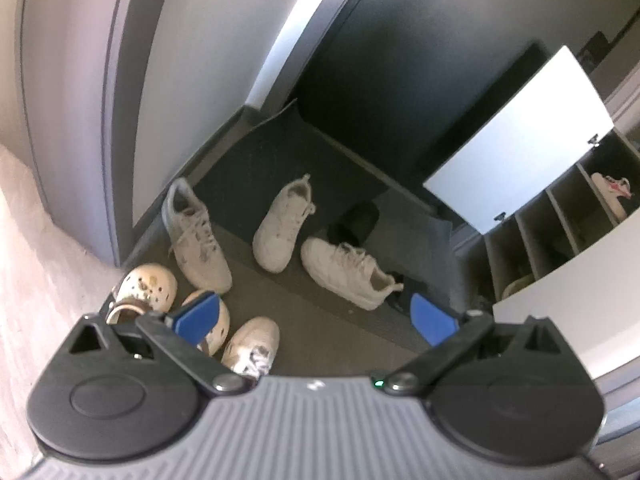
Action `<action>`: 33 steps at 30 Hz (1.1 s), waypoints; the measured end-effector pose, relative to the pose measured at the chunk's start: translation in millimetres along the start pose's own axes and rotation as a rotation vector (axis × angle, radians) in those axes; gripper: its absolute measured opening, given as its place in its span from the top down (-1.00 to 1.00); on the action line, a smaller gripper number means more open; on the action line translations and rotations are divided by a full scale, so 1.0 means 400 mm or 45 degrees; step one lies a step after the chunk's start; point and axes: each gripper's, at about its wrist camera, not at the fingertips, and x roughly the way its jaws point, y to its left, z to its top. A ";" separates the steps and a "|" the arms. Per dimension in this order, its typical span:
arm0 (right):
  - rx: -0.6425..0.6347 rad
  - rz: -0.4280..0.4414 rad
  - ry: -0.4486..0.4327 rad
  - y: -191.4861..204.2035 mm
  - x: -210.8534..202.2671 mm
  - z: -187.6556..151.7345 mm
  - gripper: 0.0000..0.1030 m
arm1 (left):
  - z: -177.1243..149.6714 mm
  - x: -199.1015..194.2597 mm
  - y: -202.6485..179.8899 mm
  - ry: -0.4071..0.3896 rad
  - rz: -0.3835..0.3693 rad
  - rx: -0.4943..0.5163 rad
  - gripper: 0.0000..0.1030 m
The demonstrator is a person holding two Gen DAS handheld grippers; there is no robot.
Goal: Organize scattered shoes
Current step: 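Open the right tool and release the sneaker next to the clogs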
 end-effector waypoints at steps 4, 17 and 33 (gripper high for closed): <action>-0.153 -0.039 -0.150 0.067 -0.199 0.060 0.28 | 0.013 0.020 0.027 0.002 0.083 0.047 -1.00; -0.183 0.241 -0.246 0.079 -0.593 -0.067 0.26 | 0.042 0.273 0.077 0.258 0.312 0.164 -1.00; -0.062 0.302 -0.349 -0.012 -0.648 -0.048 -0.77 | 0.118 0.712 0.111 0.336 0.518 0.250 -1.00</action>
